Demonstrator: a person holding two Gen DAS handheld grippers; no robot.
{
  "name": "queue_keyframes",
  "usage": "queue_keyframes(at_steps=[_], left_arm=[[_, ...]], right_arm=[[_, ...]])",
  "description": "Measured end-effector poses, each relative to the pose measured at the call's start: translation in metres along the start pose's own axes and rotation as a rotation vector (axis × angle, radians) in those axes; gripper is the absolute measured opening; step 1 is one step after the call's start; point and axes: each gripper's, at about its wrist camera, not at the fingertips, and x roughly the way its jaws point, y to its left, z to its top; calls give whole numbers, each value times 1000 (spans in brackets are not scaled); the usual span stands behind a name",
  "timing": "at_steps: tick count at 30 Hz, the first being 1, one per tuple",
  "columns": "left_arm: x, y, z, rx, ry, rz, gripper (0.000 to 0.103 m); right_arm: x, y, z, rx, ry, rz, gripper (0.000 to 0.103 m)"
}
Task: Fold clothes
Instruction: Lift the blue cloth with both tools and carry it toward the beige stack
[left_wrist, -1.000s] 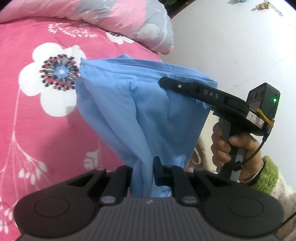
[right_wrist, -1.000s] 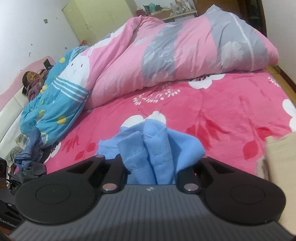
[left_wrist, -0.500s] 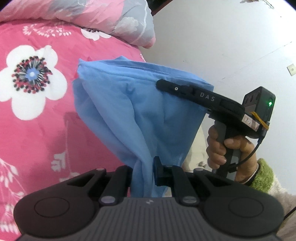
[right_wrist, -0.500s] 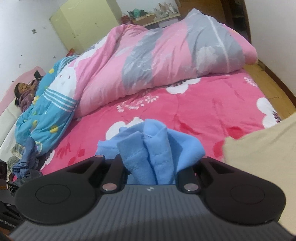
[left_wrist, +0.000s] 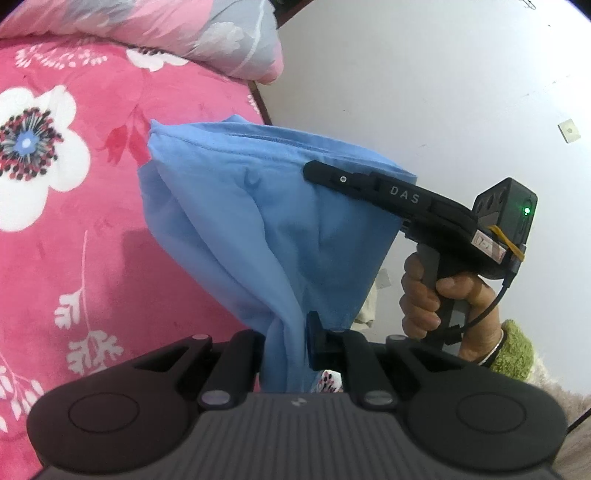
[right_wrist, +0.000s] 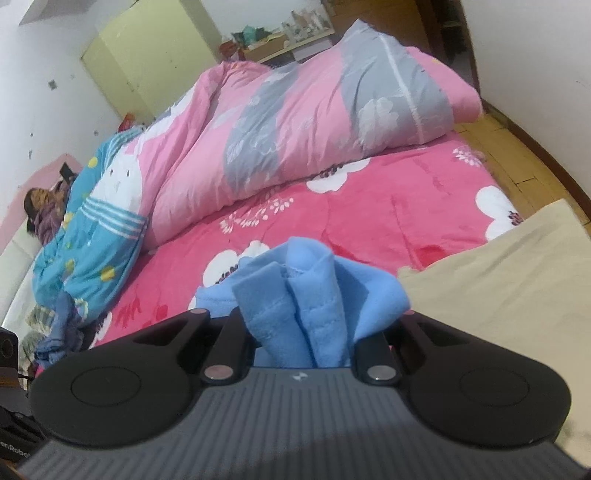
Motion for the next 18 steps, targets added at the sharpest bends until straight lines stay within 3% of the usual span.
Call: queue_keyframes(at_steps=[7,18], left_arm=[[-3,-37,3,45,4,-11,9],[24,-86,11,66,-1,-51,9]], right_arm=[[-34,-7,13,18,-31,-11,12],[-73,-35,44,-29,-27,-38,12]])
